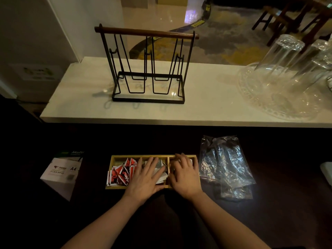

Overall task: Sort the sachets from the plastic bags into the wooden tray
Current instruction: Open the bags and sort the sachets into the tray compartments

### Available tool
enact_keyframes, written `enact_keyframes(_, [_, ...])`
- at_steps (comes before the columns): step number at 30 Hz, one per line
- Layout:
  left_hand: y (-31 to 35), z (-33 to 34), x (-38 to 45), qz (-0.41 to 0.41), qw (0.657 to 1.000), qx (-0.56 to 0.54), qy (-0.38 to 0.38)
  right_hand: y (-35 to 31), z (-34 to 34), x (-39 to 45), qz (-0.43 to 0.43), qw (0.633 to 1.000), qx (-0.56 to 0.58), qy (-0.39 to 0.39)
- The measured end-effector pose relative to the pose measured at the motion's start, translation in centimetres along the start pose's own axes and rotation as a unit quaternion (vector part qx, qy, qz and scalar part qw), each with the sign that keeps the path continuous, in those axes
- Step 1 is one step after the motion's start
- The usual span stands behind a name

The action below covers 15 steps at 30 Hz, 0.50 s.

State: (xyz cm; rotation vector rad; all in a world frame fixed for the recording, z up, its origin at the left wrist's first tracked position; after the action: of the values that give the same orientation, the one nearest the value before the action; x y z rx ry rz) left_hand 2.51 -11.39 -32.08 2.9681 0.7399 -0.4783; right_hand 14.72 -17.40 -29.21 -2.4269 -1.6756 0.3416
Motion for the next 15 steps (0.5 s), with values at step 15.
enact_keyframes(15, [-8.1, 0.4, -4.4, -0.197, 0.972, -0.127, 0.018, 1.3, 2.0, -2.2, 0.008, 0.998, 0.025, -0.049])
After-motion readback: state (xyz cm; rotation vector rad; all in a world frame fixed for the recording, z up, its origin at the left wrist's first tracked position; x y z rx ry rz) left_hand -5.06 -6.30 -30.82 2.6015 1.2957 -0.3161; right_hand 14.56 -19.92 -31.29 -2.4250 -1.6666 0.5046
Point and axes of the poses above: each hand's wrist, its own x-axis towards the middle knuckle, its own z-axis out of the palm, y = z × x, the point moved 8 cm from there along x, towards the middle knuckle, and after that the axes turned 6 degrees about -y, right-handed, at the moved point
